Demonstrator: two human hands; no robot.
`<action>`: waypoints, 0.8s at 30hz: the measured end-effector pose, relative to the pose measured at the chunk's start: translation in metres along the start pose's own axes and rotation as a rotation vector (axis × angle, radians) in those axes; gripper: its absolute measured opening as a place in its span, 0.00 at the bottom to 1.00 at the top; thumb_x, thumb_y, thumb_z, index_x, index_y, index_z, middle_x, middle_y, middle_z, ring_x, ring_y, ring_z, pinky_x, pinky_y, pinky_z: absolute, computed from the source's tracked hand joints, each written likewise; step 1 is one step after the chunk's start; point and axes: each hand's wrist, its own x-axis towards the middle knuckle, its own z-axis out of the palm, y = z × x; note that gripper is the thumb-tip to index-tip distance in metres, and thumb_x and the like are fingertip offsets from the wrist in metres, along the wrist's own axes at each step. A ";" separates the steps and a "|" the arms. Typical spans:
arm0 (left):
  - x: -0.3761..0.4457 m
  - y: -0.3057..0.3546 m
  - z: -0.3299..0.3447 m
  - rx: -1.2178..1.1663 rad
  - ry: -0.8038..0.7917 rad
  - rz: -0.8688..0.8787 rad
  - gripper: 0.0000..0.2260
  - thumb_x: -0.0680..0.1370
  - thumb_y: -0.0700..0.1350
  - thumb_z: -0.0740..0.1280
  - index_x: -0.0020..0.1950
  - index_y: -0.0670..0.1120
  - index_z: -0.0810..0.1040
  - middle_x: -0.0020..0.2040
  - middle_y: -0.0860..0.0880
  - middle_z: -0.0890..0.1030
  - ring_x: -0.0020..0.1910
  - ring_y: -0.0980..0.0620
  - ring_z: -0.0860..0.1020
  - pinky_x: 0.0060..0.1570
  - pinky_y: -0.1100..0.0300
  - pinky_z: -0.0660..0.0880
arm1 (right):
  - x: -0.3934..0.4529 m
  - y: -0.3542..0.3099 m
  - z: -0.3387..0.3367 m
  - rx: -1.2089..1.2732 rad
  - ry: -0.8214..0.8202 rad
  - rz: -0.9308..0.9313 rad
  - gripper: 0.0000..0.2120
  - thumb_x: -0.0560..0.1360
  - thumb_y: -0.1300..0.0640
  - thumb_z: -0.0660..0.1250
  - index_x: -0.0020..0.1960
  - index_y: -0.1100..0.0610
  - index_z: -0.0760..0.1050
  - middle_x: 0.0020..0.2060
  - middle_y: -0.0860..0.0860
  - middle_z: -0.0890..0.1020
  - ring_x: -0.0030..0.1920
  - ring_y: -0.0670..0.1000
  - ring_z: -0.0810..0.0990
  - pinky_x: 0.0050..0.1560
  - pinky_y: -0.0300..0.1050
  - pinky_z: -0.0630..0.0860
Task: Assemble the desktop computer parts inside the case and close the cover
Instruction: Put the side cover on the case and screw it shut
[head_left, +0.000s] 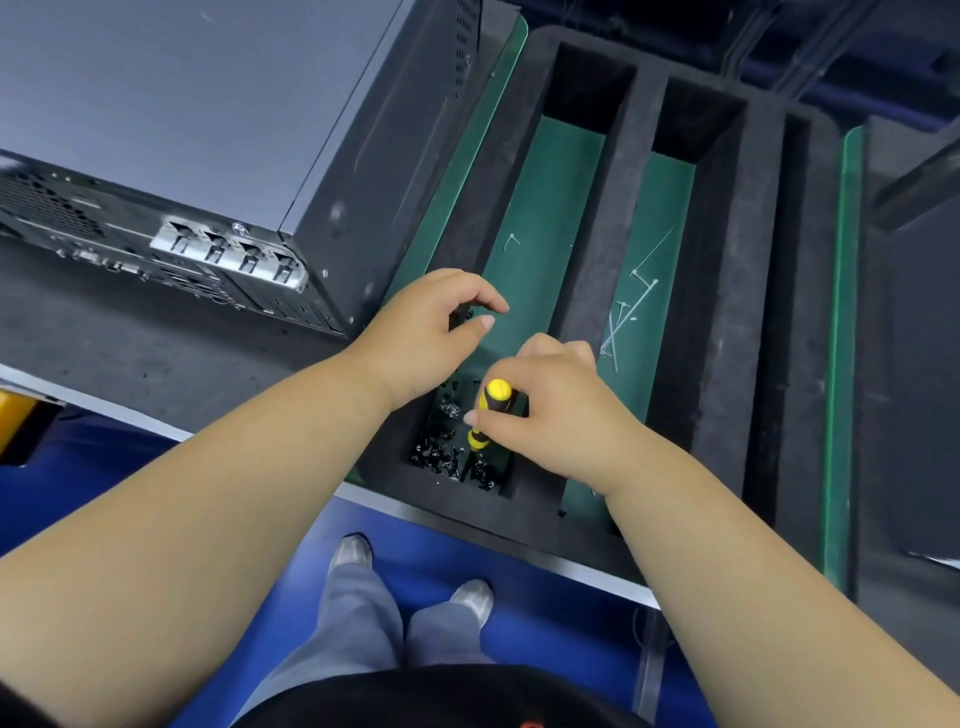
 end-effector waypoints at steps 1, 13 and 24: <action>0.001 -0.001 0.000 -0.008 0.006 0.001 0.10 0.78 0.43 0.65 0.53 0.58 0.79 0.54 0.60 0.77 0.54 0.64 0.74 0.56 0.67 0.69 | 0.002 0.000 0.002 -0.029 -0.036 -0.002 0.10 0.73 0.41 0.70 0.44 0.47 0.81 0.45 0.50 0.72 0.50 0.47 0.59 0.57 0.47 0.63; 0.002 -0.004 -0.003 -0.090 0.042 -0.039 0.09 0.77 0.41 0.67 0.52 0.54 0.82 0.52 0.57 0.79 0.52 0.60 0.76 0.54 0.69 0.71 | 0.006 0.010 -0.003 -0.057 0.026 -0.010 0.08 0.73 0.47 0.70 0.38 0.50 0.77 0.42 0.50 0.72 0.46 0.47 0.57 0.51 0.44 0.57; 0.003 -0.005 -0.007 -0.159 0.038 -0.054 0.10 0.79 0.41 0.64 0.53 0.53 0.82 0.53 0.54 0.80 0.50 0.61 0.76 0.51 0.75 0.68 | 0.014 0.006 -0.002 -0.293 0.306 -0.092 0.10 0.75 0.48 0.68 0.40 0.54 0.75 0.30 0.41 0.65 0.46 0.52 0.70 0.54 0.54 0.61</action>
